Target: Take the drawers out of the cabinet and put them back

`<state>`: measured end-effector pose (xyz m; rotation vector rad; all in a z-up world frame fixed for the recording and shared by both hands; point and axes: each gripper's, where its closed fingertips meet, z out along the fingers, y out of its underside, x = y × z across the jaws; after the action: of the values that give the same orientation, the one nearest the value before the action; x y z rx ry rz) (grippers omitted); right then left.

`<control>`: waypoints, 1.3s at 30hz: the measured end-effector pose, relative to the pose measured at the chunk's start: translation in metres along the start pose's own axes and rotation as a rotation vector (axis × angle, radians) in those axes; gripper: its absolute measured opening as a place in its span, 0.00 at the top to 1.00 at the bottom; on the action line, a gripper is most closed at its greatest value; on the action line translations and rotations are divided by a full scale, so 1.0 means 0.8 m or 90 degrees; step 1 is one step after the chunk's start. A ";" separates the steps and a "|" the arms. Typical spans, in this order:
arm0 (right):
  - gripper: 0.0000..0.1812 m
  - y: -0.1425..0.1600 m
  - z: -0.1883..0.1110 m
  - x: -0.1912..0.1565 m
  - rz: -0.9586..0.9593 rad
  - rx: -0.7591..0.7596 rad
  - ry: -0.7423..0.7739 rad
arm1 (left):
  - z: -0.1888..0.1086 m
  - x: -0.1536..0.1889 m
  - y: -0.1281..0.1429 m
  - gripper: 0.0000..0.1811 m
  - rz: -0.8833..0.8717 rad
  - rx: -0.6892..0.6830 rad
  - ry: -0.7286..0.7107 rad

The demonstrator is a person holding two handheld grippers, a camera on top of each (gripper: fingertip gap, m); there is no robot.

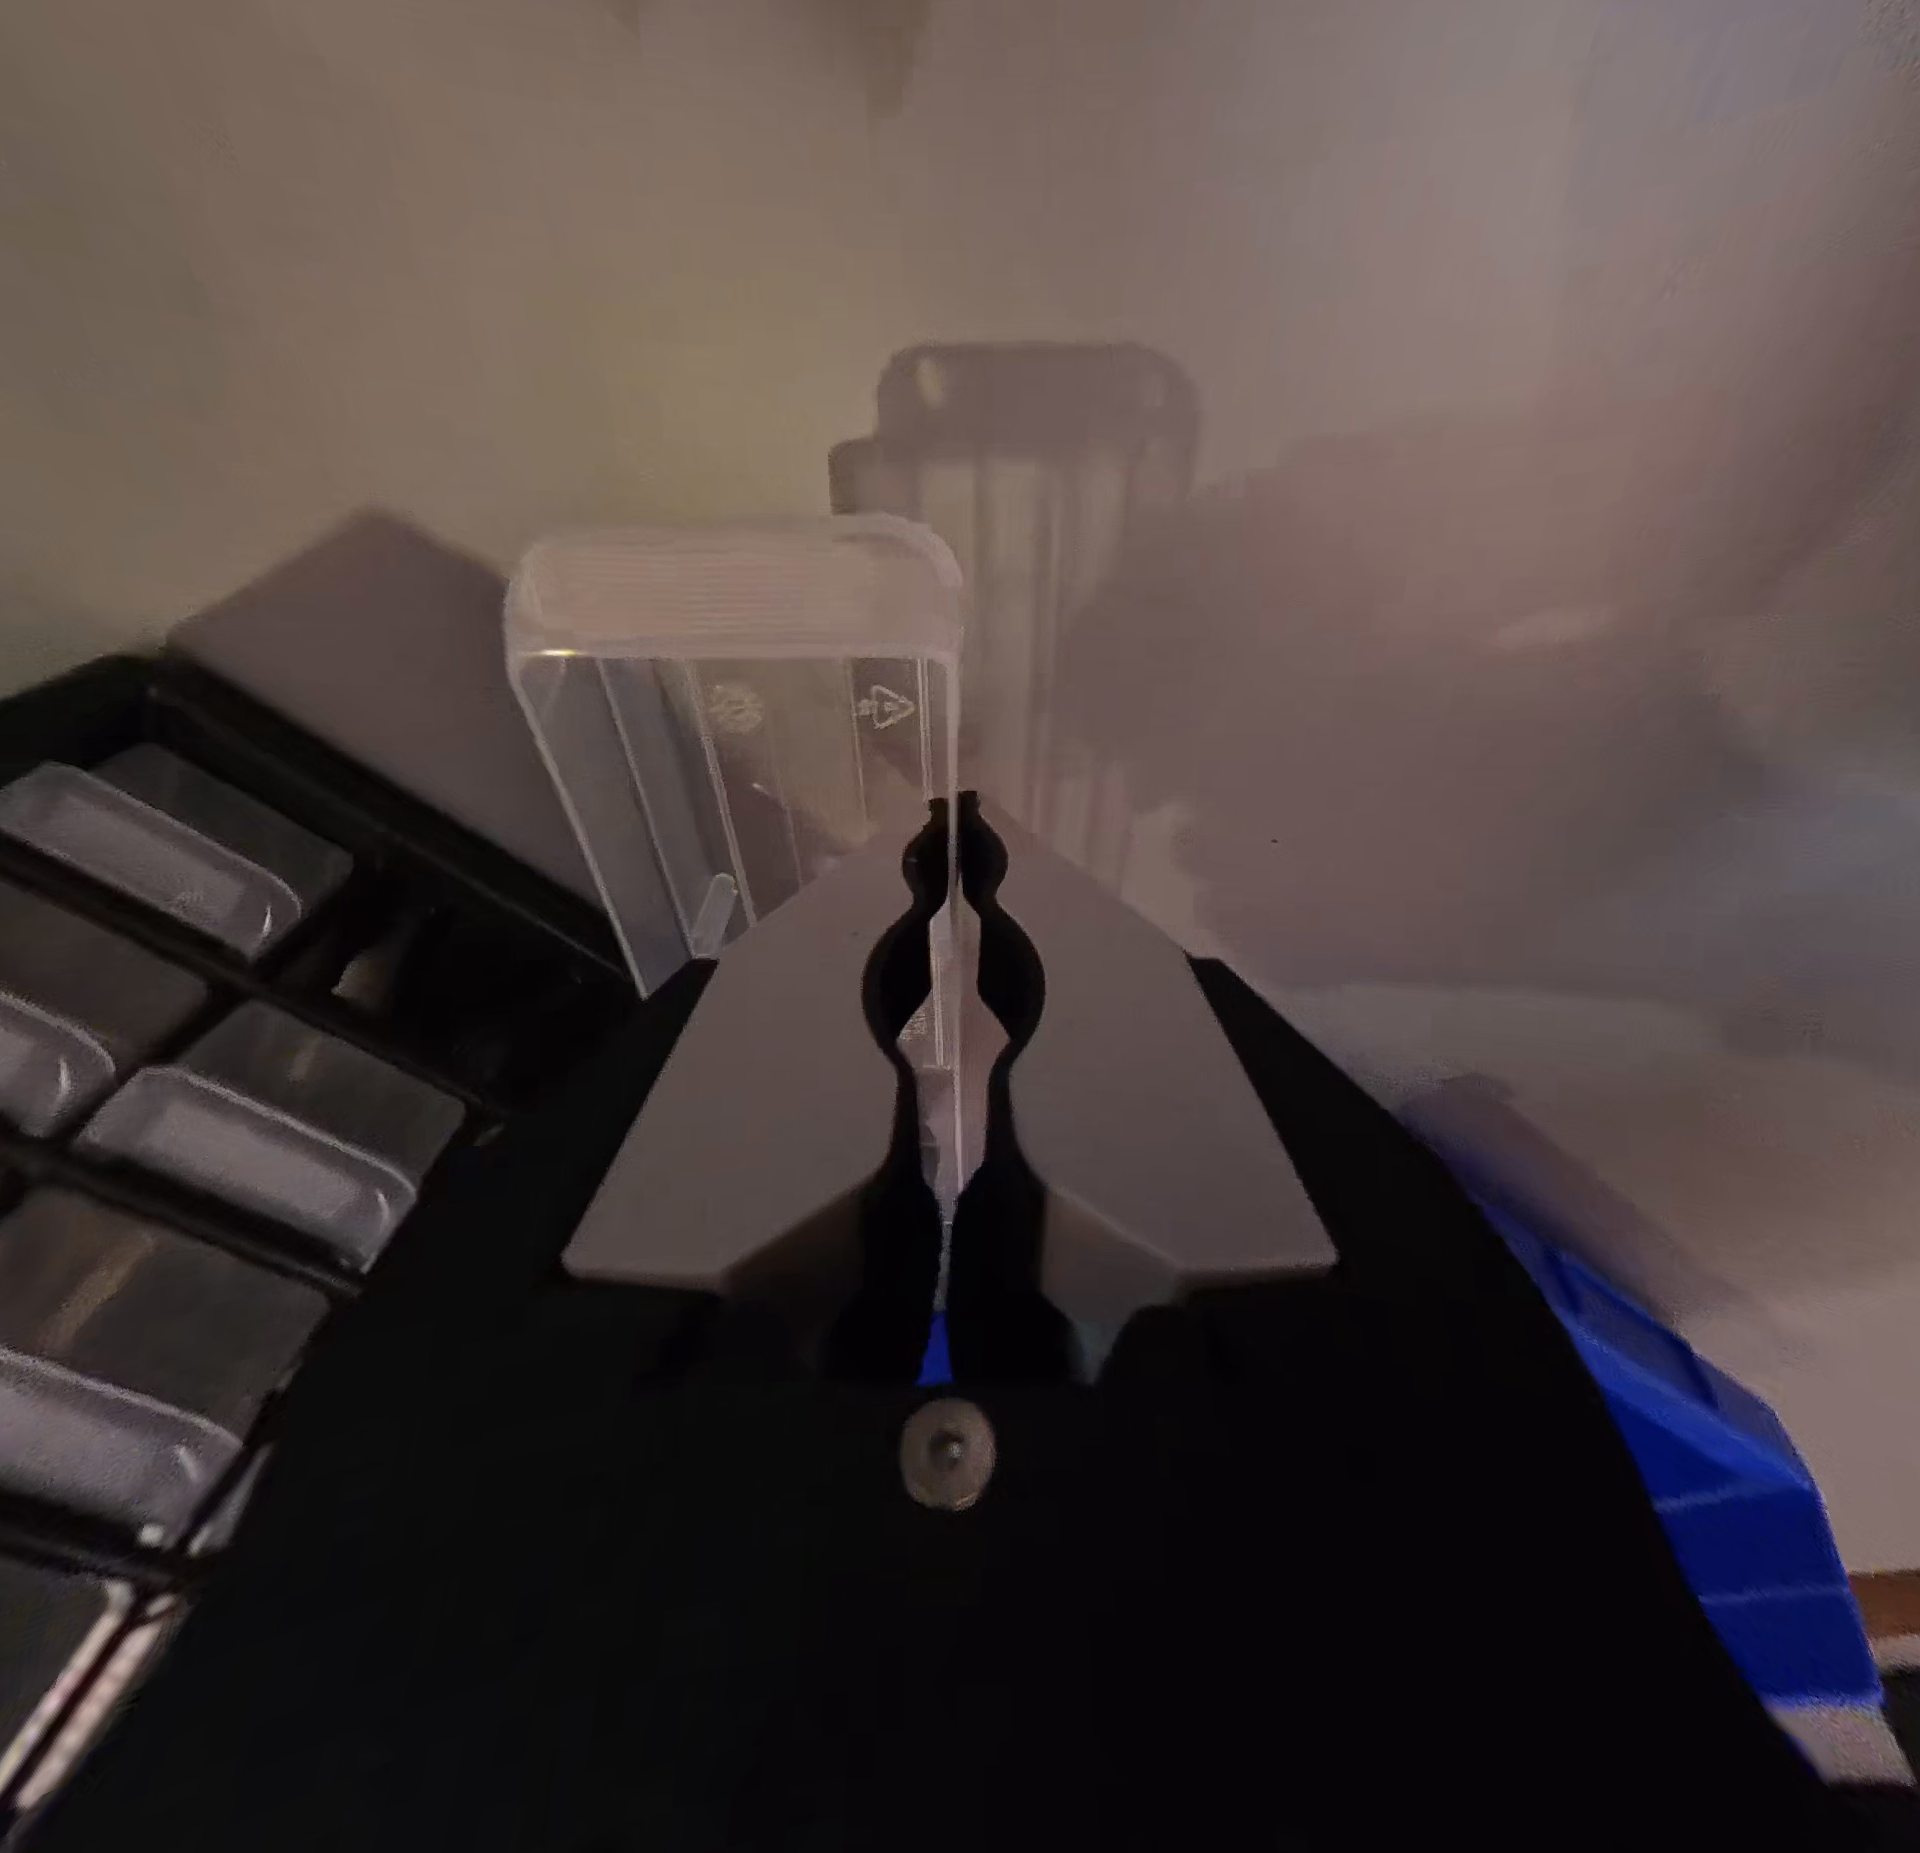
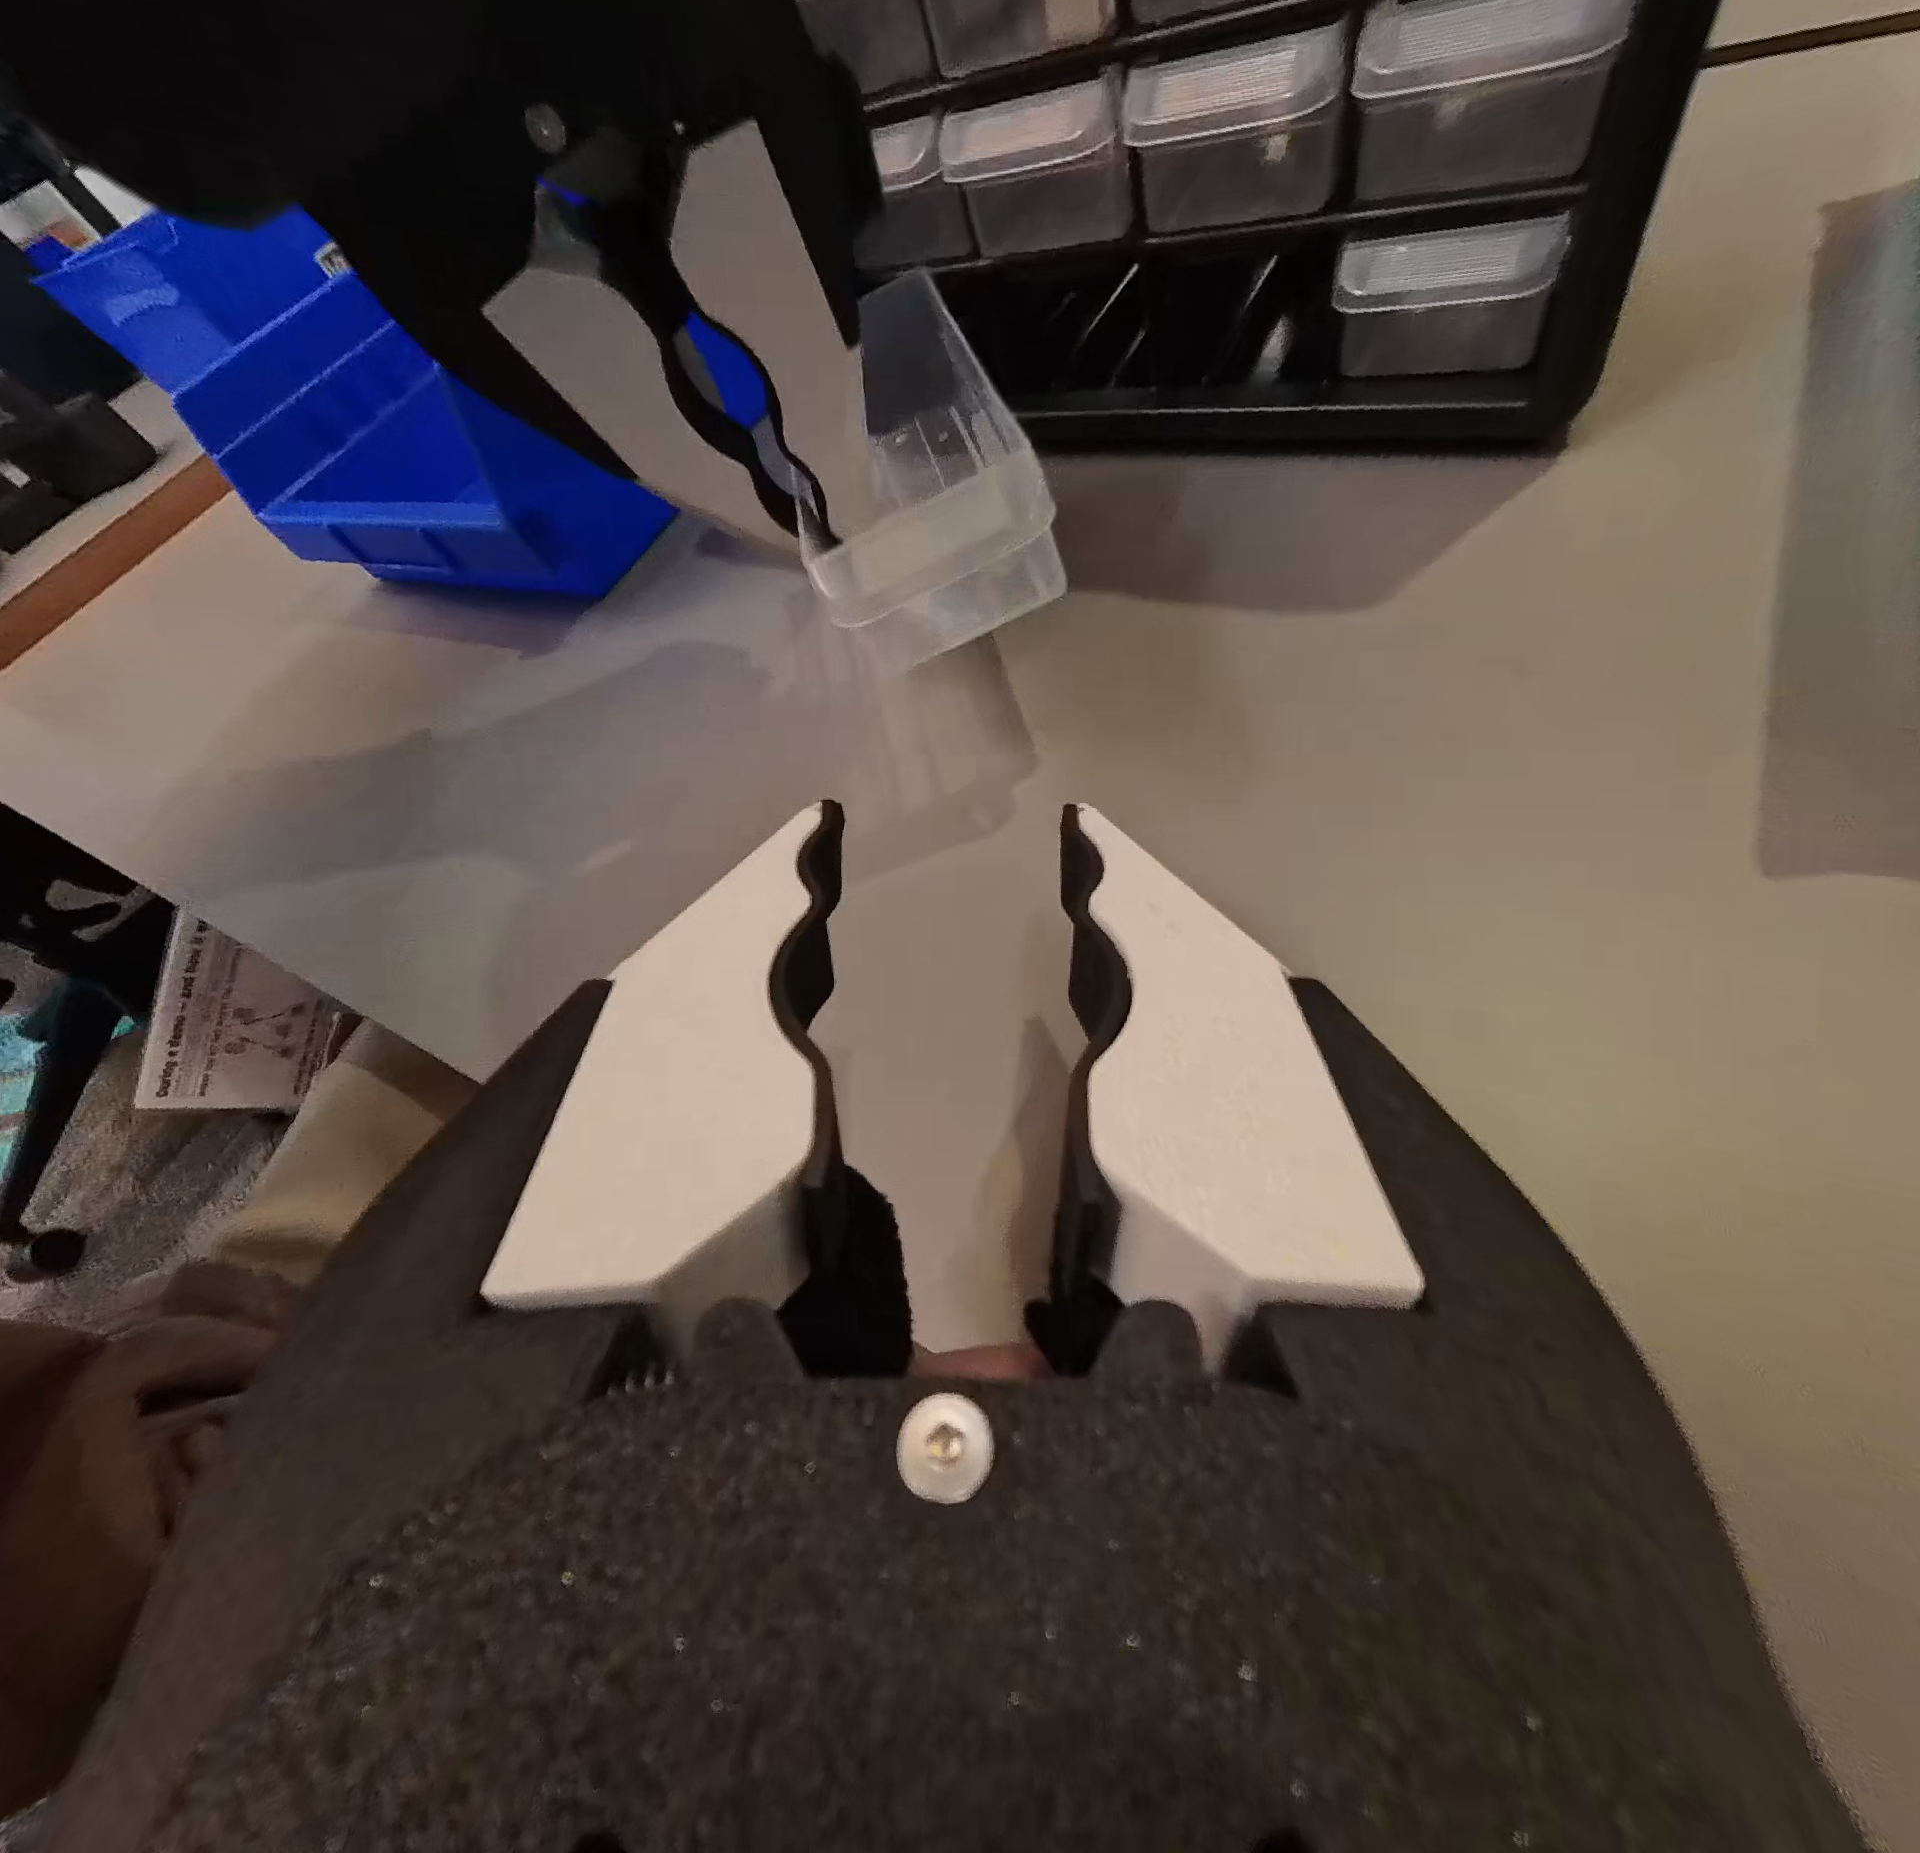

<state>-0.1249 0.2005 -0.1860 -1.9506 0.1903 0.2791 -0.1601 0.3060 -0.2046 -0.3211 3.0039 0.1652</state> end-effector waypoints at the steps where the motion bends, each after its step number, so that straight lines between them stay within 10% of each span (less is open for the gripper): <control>1: 0.77 0.001 -0.001 0.002 0.007 0.001 0.000 | 0.002 0.000 -0.003 1.00 0.004 0.000 0.010; 39: 0.77 0.019 0.014 -0.009 0.000 -0.049 -0.012 | 0.052 0.028 -0.007 0.93 0.013 -0.026 0.054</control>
<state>-0.1370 0.2048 -0.2011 -2.0227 0.1696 0.3089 -0.1763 0.3008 -0.2494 -0.3081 3.0922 0.2204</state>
